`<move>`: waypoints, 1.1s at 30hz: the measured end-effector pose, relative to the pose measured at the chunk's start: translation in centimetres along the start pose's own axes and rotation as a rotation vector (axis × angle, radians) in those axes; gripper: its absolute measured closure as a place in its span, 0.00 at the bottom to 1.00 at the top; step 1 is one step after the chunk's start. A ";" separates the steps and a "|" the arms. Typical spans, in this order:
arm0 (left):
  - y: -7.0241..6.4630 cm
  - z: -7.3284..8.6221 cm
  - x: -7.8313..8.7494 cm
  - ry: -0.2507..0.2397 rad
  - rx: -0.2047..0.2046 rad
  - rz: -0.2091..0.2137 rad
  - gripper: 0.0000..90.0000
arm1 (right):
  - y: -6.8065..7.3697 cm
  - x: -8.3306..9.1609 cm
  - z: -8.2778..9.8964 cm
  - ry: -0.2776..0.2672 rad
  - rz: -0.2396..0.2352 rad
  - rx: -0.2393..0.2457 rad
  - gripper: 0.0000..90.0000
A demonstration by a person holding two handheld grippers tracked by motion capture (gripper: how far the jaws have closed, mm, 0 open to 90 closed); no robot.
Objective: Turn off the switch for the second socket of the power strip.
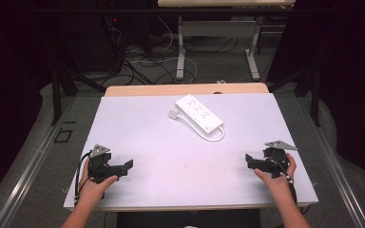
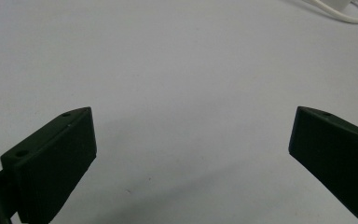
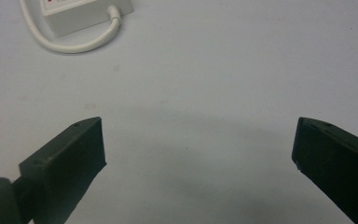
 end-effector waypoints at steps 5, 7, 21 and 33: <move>-0.1 0.0 0.0 0.000 0.006 0.007 0.00 | 0.3 0.3 -0.1 -0.005 -0.014 0.019 0.05; -0.2 0.0 0.0 0.000 0.007 0.007 0.00 | 0.5 0.3 -0.2 -0.011 -0.013 0.023 0.06; -0.2 0.1 0.1 0.003 0.015 0.010 0.01 | 2.5 -0.5 -1.0 0.048 -0.052 0.097 0.17; -0.4 0.1 0.0 0.001 0.016 0.002 0.02 | 3.8 -1.7 -2.9 0.101 -0.117 0.129 0.18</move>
Point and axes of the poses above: each handheld gripper's, and its own axes: x roughly backward along the jaws, z roughly out of its underside, y roughly to its left, the point moved 2 cm from there along -x, roughly forward along the jaws, and after that the axes turned 5 degrees about -z, right-handed, at the moved point
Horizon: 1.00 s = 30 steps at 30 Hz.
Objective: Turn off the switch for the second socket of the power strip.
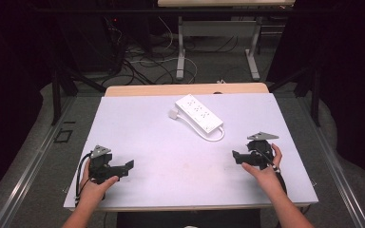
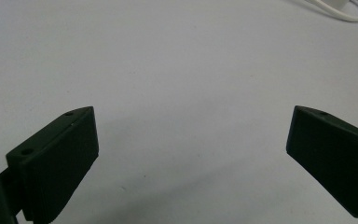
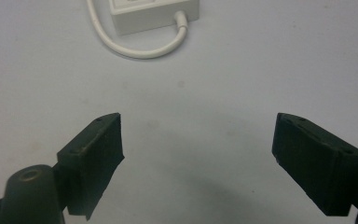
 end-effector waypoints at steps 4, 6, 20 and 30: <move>0.1 0.0 0.0 0.001 -0.005 -0.001 0.03 | 0.2 -0.3 -1.0 0.002 -0.039 -0.004 0.20; 0.0 0.0 0.0 0.000 -0.001 -0.002 0.03 | 0.3 -0.5 -1.5 0.007 -0.045 -0.002 0.21; 0.1 0.0 0.1 0.007 -0.006 0.000 0.03 | 1.5 -1.4 -4.4 0.041 -0.072 0.085 0.31; 0.1 0.0 0.0 0.001 -0.004 -0.003 0.03 | 2.1 -1.7 -6.2 0.052 -0.094 0.101 0.42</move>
Point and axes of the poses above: each handheld gripper's, and its own axes: x roughly backward along the jaws, z roughly out of its underside, y roughly to its left, the point moved 2 cm from there along -x, roughly forward along the jaws, and after that the axes turned 5 degrees about -z, right-handed, at the moved point
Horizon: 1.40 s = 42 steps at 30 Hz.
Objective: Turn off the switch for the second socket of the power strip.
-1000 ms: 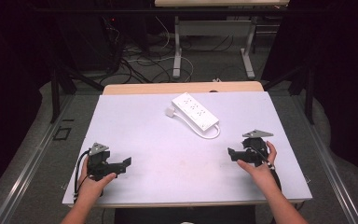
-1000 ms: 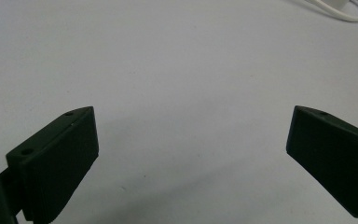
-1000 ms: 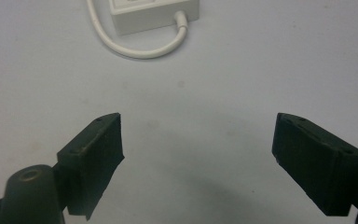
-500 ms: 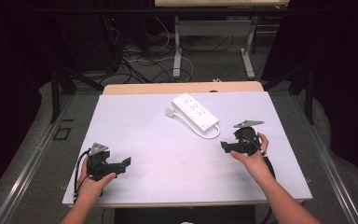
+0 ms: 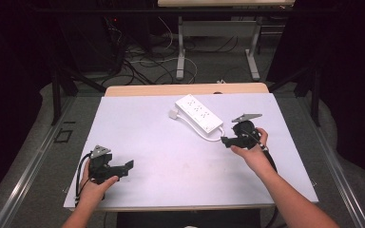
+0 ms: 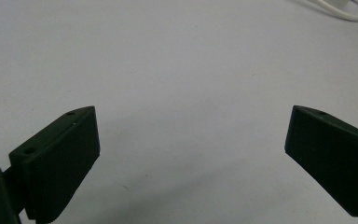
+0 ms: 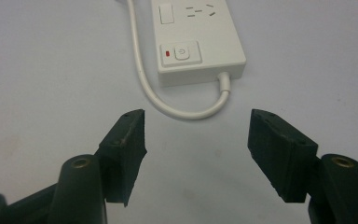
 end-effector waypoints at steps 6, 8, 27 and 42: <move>0.0 0.0 0.0 -0.001 0.000 0.001 0.03 | -0.2 0.0 -1.2 0.013 0.002 -0.001 0.44; 0.0 0.0 0.0 -0.001 0.000 0.001 0.03 | -0.3 -0.1 -1.6 0.014 -0.003 -0.001 0.44; 0.0 0.0 0.0 -0.001 -0.005 0.001 0.04 | -0.1 -1.5 -5.8 0.036 0.020 0.118 0.40; 0.1 0.0 0.0 0.007 -0.010 0.004 0.04 | 0.6 -3.4 -7.8 0.050 0.015 0.162 0.41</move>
Point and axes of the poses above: each handheld gripper's, and its own axes: x roughly backward along the jaws, z roughly out of its underside, y roughly to its left, the point moved 2 cm from there along -x, roughly forward along the jaws, and after that the axes turned 5 degrees about -z, right-handed, at the moved point
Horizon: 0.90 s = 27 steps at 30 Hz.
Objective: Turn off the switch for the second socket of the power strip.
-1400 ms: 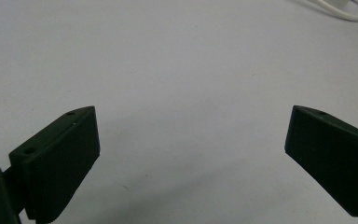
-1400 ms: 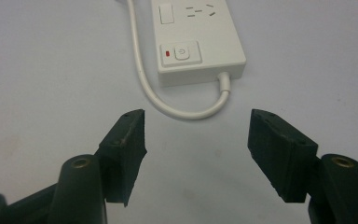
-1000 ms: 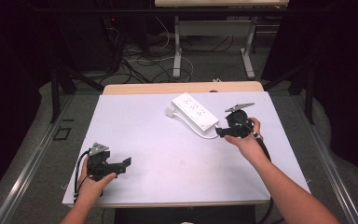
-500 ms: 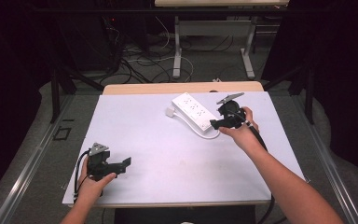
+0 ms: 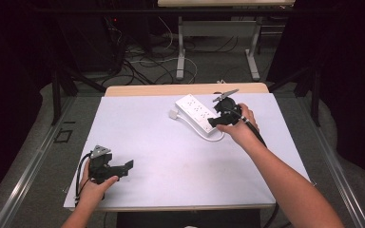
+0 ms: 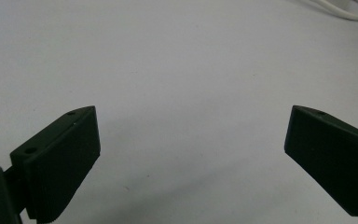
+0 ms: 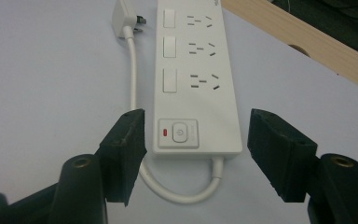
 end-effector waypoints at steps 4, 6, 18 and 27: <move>0.1 0.0 0.0 -0.001 0.000 -0.002 0.03 | -0.1 -0.5 -0.6 0.007 0.009 0.000 0.42; 0.1 0.0 0.0 -0.002 0.002 -0.002 0.03 | -0.2 -0.8 -1.0 0.010 0.008 -0.007 0.42; 0.1 0.1 -0.2 -0.002 0.005 -0.003 0.04 | -0.7 -2.6 -3.2 -0.010 0.000 -0.077 0.48; 0.2 0.1 -0.2 -0.002 0.005 -0.001 0.04 | -0.5 -4.0 -4.2 0.005 -0.007 -0.055 0.59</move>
Point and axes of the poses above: each handheld gripper's, and its own axes: x roughly backward along the jaws, z roughly out of its underside, y roughly to its left, the point moved 2 cm from there along -x, roughly forward along the jaws, and after that the axes turned 5 degrees about -z, right-handed, at the moved point
